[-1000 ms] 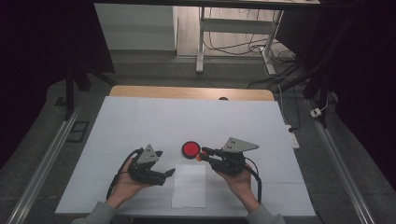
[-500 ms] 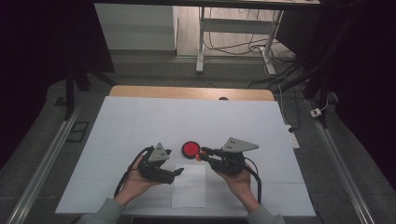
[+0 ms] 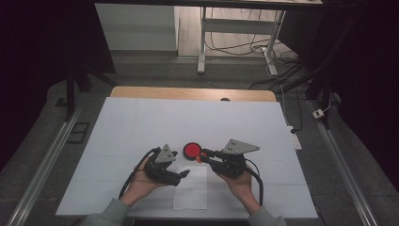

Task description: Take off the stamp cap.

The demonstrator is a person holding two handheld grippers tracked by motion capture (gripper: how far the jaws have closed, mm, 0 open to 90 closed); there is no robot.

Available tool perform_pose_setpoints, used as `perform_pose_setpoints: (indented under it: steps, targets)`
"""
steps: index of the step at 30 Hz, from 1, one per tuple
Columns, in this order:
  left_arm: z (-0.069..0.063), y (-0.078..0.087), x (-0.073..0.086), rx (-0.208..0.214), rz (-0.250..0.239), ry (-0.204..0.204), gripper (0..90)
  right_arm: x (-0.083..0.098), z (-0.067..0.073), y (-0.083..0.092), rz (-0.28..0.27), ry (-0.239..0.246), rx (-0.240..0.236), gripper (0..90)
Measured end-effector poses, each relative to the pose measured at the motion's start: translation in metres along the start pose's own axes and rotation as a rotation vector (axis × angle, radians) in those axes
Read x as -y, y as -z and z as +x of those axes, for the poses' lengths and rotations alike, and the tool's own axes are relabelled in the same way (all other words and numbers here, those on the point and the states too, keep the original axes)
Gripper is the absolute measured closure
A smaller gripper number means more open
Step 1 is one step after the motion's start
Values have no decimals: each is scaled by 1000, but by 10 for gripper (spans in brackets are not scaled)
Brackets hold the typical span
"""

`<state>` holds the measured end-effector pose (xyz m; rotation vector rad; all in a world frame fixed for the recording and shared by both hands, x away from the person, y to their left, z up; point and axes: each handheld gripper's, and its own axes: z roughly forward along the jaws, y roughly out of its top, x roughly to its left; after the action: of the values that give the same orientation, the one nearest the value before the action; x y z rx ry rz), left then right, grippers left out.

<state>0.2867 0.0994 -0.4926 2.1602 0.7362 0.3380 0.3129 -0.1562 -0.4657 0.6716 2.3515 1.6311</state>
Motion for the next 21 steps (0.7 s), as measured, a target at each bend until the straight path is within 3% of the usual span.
perform_pose_setpoints:
  steps: [21]
  targets:
    - [-7, -9, -11, 20, -9, -15, 198, 0, 1, -3, 8, 1, -3, 719]
